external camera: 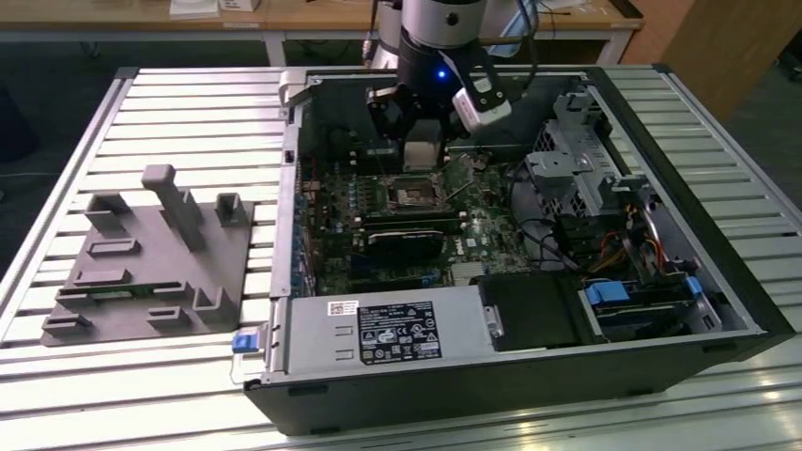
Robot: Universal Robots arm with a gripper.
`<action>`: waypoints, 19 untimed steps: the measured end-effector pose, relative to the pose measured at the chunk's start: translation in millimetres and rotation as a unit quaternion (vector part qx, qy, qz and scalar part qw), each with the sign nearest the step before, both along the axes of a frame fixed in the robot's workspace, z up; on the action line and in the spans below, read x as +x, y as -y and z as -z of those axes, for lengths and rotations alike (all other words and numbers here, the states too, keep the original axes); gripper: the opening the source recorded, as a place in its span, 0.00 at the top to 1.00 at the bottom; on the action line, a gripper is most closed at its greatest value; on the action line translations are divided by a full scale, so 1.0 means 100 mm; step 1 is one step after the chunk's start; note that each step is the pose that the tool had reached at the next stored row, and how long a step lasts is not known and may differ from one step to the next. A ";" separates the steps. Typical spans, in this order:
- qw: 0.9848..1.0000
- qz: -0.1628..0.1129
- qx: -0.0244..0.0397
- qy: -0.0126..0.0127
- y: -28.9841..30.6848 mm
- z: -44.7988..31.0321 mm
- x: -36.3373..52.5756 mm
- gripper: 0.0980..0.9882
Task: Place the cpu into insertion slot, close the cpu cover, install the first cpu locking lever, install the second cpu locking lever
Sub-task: 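Place the cpu into insertion slot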
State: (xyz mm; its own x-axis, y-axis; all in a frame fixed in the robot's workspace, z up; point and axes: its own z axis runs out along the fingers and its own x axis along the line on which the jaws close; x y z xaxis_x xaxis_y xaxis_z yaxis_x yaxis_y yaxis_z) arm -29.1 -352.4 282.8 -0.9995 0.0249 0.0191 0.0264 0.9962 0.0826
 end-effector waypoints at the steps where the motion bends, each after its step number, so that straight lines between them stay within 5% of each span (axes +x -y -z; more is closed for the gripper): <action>1: 1.000 0.000 0.000 0.000 0.000 0.018 0.000 0.51; 10: 1.000 0.000 -0.007 0.000 -0.009 0.179 0.000 0.51; 19: 0.999 0.000 -0.036 0.000 -0.037 0.285 0.000 0.51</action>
